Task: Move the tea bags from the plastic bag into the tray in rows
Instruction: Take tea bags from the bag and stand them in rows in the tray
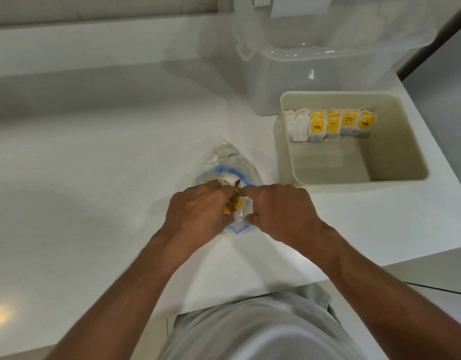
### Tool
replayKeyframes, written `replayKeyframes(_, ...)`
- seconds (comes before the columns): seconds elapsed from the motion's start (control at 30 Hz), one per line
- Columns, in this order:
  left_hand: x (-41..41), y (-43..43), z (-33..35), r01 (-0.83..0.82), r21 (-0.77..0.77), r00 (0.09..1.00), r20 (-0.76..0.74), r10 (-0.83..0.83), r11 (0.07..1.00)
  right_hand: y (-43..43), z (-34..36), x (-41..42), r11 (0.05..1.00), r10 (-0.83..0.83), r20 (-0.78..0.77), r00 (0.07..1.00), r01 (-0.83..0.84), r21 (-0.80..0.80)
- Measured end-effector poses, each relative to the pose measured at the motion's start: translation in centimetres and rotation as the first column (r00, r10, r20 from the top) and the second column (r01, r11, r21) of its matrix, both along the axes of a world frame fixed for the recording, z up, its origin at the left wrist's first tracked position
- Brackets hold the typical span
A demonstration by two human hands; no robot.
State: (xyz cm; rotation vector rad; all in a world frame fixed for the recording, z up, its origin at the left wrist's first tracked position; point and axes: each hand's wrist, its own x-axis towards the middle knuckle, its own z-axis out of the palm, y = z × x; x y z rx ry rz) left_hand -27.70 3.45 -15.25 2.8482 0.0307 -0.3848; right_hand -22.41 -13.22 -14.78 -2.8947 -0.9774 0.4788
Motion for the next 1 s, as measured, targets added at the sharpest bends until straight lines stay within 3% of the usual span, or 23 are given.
replayKeyframes(0.17,-0.3,0.0,-1.1,0.032,0.040,0.999,0.003,-0.032,0.999,0.1,-1.0,0.0,0.998,-0.062,-0.057,0.996,0.062,-0.002)
replayKeyframes(0.33,0.0,0.0,-2.1,0.027,-0.020,0.999,0.043,-0.026,0.999,-0.2,-1.5,0.2,0.996,-0.081,-0.068,0.994,0.084,0.044)
replayKeyframes(0.4,0.3,0.6,-2.6,0.030,-0.117,0.999,0.048,-0.025,0.993,-0.4,-1.4,0.3,0.994,-0.081,-0.072,0.994,0.086,0.060)
replayKeyframes(0.5,1.1,1.4,-2.6,-0.007,-0.403,0.999,0.028,0.020,0.915,-1.0,-1.3,0.7,0.986,-0.117,-0.089,0.989,0.126,0.105)
replayKeyframes(0.57,1.8,1.5,-2.5,-0.011,-0.483,0.999,0.025,0.026,0.875,-1.3,-1.5,0.7,0.973,-0.151,-0.100,0.984,0.165,0.163)
replayKeyframes(0.7,2.6,0.6,-2.4,-0.010,-0.422,0.995,0.088,0.053,0.907,-1.1,-2.3,0.6,0.926,-0.187,-0.039,0.982,0.190,0.326)
replayKeyframes(0.83,3.0,0.1,-1.8,-0.059,-0.324,0.990,0.104,0.098,0.944,-0.7,-2.6,0.8,0.898,-0.212,-0.013,0.977,0.200,0.391)
replayKeyframes(1.0,3.6,0.0,0.3,-0.176,-0.442,0.977,0.033,0.212,0.880,-1.0,-1.8,0.3,0.822,-0.274,-0.145,0.951,0.309,0.479)
